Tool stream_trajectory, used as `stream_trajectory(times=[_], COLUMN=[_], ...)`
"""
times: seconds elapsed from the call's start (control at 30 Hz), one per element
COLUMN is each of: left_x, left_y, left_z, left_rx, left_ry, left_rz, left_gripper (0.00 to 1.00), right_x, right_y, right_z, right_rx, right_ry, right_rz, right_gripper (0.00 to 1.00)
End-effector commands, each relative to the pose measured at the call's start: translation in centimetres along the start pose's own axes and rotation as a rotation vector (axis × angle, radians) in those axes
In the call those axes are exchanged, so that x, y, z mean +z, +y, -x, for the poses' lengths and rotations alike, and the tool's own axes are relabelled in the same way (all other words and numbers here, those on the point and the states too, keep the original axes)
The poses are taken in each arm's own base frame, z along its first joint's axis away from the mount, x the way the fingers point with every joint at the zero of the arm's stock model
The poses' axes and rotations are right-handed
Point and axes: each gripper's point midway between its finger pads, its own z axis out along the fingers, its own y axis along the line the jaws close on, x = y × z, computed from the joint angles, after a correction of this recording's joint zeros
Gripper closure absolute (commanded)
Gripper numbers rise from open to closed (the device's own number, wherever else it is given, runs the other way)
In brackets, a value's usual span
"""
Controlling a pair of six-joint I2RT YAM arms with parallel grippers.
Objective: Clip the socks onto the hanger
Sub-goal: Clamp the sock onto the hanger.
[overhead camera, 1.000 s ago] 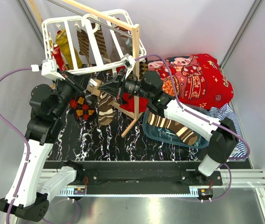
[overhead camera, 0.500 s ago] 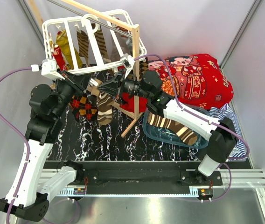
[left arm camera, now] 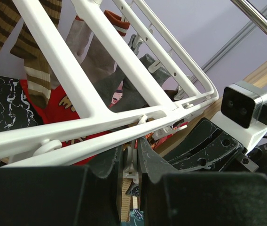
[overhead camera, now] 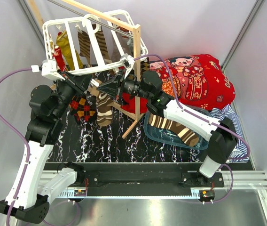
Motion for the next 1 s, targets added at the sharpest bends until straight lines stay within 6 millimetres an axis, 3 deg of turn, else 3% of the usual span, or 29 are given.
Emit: stream_trajectory(times=[0.0, 0.17, 0.3, 0.43, 0.6, 0.73, 0.77, 0.93, 0.97], left_x=[-0.5, -0.5, -0.6, -0.7, -0.9, -1.0, -1.0, -1.0, -0.9], left_y=[-2.1, -2.0, -2.0, -2.0, -1.9, -1.7, -1.5, -0.8, -0.6], left_z=[1.2, 1.1, 1.1, 1.2, 1.4, 1.8, 1.8, 2.3, 2.2], left_rx=[-0.004, -0.004, -0.004, -0.001, 0.005, 0.023, 0.027, 0.053, 0.057], left_ry=[-0.015, -0.015, -0.016, -0.018, -0.023, -0.037, -0.039, -0.057, -0.055], left_rz=[-0.077, -0.075, -0.076, -0.073, -0.064, -0.047, -0.038, 0.0, 0.007], left_gripper=[0.86, 0.82, 0.7, 0.48, 0.33, 0.32, 0.32, 0.32, 0.32], right_x=[0.9, 1.0, 1.0, 0.9, 1.0, 0.7, 0.6, -1.1, -1.8], right_y=[2.3, 2.6, 2.6, 2.9, 3.0, 3.0, 2.7, 1.6, 1.7], right_z=[3.4, 3.8, 4.1, 4.4, 4.9, 4.6, 4.6, 3.3, 3.8], right_rx=[-0.057, -0.066, -0.07, -0.077, -0.091, -0.1, -0.111, -0.152, -0.18], right_ry=[-0.091, -0.102, -0.109, -0.118, -0.129, -0.122, -0.119, -0.085, -0.089], right_rz=[0.067, 0.073, 0.073, 0.074, 0.075, 0.07, 0.058, -0.027, -0.05], right_gripper=[1.0, 1.0, 1.0, 1.0, 1.0, 0.79, 0.69, 0.48, 0.45])
